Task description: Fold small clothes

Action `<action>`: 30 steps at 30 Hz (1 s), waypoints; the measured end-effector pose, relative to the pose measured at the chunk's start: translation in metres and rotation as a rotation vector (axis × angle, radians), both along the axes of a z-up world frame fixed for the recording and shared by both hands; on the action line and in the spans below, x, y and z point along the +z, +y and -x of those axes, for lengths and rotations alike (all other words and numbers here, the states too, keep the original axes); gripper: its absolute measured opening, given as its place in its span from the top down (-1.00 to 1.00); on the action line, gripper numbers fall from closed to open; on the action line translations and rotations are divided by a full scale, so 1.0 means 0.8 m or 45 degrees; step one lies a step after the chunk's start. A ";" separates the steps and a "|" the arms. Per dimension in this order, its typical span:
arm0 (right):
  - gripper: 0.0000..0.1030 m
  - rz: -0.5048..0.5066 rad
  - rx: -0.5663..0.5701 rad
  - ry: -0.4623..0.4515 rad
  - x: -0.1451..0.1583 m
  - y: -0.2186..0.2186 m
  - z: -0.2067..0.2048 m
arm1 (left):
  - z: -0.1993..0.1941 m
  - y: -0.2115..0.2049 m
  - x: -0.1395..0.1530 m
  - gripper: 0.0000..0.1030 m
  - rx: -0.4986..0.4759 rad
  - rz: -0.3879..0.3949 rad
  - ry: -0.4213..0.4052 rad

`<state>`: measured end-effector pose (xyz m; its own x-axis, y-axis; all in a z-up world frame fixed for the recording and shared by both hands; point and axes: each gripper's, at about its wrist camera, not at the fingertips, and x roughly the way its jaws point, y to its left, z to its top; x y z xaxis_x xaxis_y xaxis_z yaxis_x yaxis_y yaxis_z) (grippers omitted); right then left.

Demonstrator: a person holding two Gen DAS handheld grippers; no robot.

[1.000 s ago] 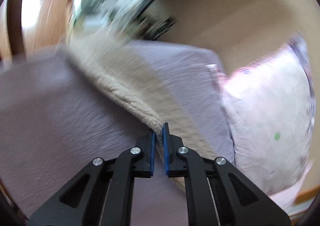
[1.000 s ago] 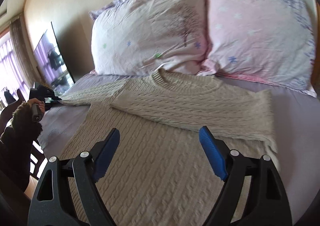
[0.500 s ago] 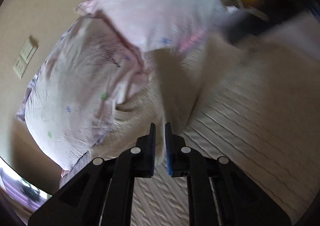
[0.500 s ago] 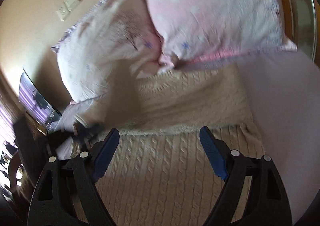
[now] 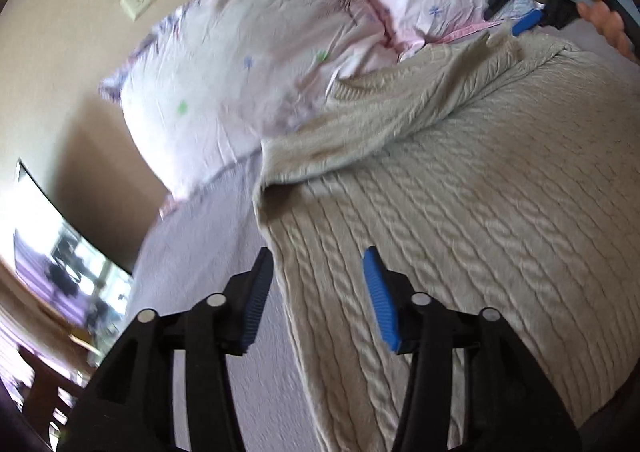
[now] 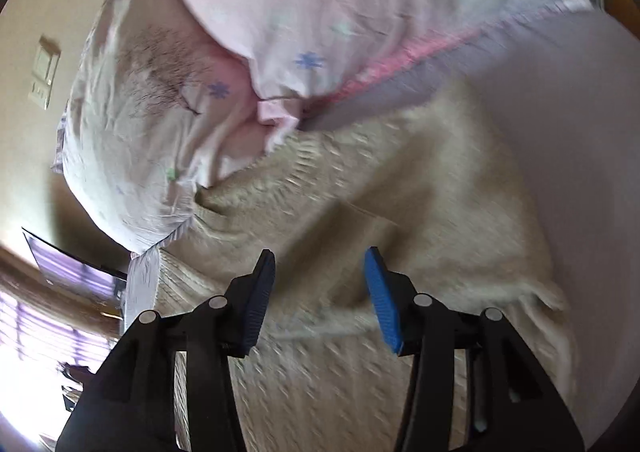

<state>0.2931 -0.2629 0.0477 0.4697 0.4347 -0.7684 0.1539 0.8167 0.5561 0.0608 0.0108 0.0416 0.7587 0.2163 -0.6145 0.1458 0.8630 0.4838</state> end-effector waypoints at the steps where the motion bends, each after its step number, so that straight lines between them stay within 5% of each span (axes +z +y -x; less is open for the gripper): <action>1: 0.02 0.019 0.003 0.025 0.001 0.009 -0.008 | 0.000 0.003 -0.003 0.04 0.004 0.020 0.017; 6: 0.03 0.228 -0.005 0.156 -0.020 0.049 -0.048 | 0.003 0.000 -0.021 -0.02 0.002 0.056 0.071; 9: 0.85 0.266 0.021 0.159 -0.037 0.053 -0.057 | 0.001 -0.006 -0.029 -0.06 -0.005 0.060 0.079; 13: 0.86 0.041 -0.015 -0.283 0.037 0.020 -0.017 | 0.000 0.001 -0.029 -0.07 0.005 0.111 0.082; 16: 0.85 0.061 -0.095 -0.535 0.079 -0.016 0.037 | -0.001 0.007 -0.030 -0.07 0.015 0.158 0.086; 18: 0.84 0.167 -0.154 -0.433 0.056 -0.036 0.053 | 0.000 0.008 -0.031 -0.07 0.024 0.175 0.082; 21: 0.74 0.214 -0.184 -0.091 -0.014 -0.072 0.077 | 0.004 0.015 -0.028 -0.07 0.029 0.241 0.088; 23: 0.74 0.175 -0.195 -0.060 -0.024 -0.091 0.105 | 0.010 0.030 -0.020 -0.07 0.015 0.357 0.107; 24: 0.62 0.155 -0.190 -0.096 -0.020 -0.103 0.130 | 0.015 0.039 -0.016 -0.07 0.006 0.420 0.114; 27: -0.56 0.068 -0.100 -0.243 0.001 -0.113 0.187 | 0.032 0.082 0.000 -0.08 -0.036 0.699 0.155; 30: -0.65 -0.009 0.057 -0.305 0.011 -0.118 0.240 | 0.056 0.131 0.003 -0.18 -0.089 1.000 0.230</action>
<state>0.1010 -0.3569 0.0566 0.6181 0.4645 -0.6342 -0.0194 0.8155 0.5784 0.0161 0.1156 0.0441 0.6287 -0.3740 -0.6817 0.2302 0.9269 -0.2963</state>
